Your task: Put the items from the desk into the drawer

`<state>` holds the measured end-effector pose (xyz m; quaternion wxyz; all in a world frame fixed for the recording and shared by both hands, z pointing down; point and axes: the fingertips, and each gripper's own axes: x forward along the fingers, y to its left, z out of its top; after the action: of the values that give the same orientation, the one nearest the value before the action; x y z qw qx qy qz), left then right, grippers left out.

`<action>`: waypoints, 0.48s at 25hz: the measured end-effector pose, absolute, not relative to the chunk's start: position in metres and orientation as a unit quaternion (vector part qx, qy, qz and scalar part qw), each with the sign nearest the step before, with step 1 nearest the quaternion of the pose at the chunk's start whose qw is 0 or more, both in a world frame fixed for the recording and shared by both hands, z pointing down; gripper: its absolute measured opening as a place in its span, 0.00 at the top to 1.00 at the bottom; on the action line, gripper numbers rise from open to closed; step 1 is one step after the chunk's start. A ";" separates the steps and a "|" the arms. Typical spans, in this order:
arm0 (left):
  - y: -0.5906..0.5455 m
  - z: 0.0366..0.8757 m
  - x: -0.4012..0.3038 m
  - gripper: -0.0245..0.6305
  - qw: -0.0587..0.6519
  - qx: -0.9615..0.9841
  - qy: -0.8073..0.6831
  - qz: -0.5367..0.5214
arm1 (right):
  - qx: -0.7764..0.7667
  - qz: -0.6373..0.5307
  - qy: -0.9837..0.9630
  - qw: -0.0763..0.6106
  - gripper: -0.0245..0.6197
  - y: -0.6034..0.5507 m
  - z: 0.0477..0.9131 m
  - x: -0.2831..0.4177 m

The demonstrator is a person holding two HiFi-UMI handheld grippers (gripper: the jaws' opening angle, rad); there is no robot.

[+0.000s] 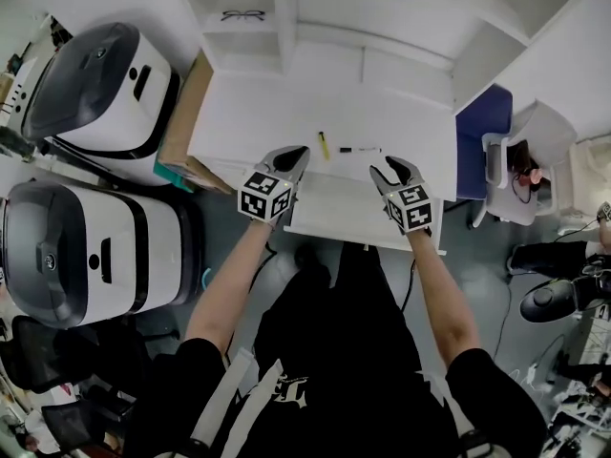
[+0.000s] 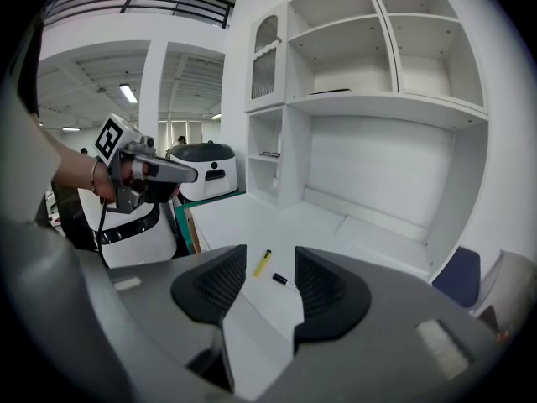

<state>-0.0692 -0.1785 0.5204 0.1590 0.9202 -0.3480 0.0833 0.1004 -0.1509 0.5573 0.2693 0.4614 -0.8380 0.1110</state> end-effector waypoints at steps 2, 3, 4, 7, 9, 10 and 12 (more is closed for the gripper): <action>-0.176 0.518 -0.070 0.96 0.154 0.921 -0.348 0.081 | 0.454 0.112 -0.838 0.282 0.68 -0.151 0.565 0.100; -0.175 0.518 -0.071 0.96 0.153 0.921 -0.349 0.080 | 0.452 0.112 -0.837 0.287 0.68 -0.152 0.568 0.100; -0.174 0.518 -0.073 0.96 0.154 0.920 -0.351 0.079 | 0.450 0.113 -0.837 0.291 0.68 -0.153 0.571 0.100; -0.173 0.522 -0.082 0.96 0.159 0.917 -0.358 0.078 | 0.447 0.115 -0.835 0.299 0.68 -0.157 0.577 0.098; -0.174 0.526 -0.087 0.96 0.164 0.914 -0.363 0.076 | 0.446 0.118 -0.833 0.304 0.68 -0.160 0.582 0.097; -0.175 0.528 -0.088 0.96 0.167 0.913 -0.365 0.075 | 0.445 0.120 -0.833 0.307 0.68 -0.161 0.584 0.096; -0.177 0.532 -0.092 0.96 0.175 0.910 -0.370 0.072 | 0.442 0.123 -0.832 0.310 0.68 -0.163 0.588 0.094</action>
<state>-0.0918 -0.1770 0.5316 0.1753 0.9096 -0.3700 0.0716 0.0938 -0.1634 0.5883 0.3104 0.4422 -0.8324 0.1232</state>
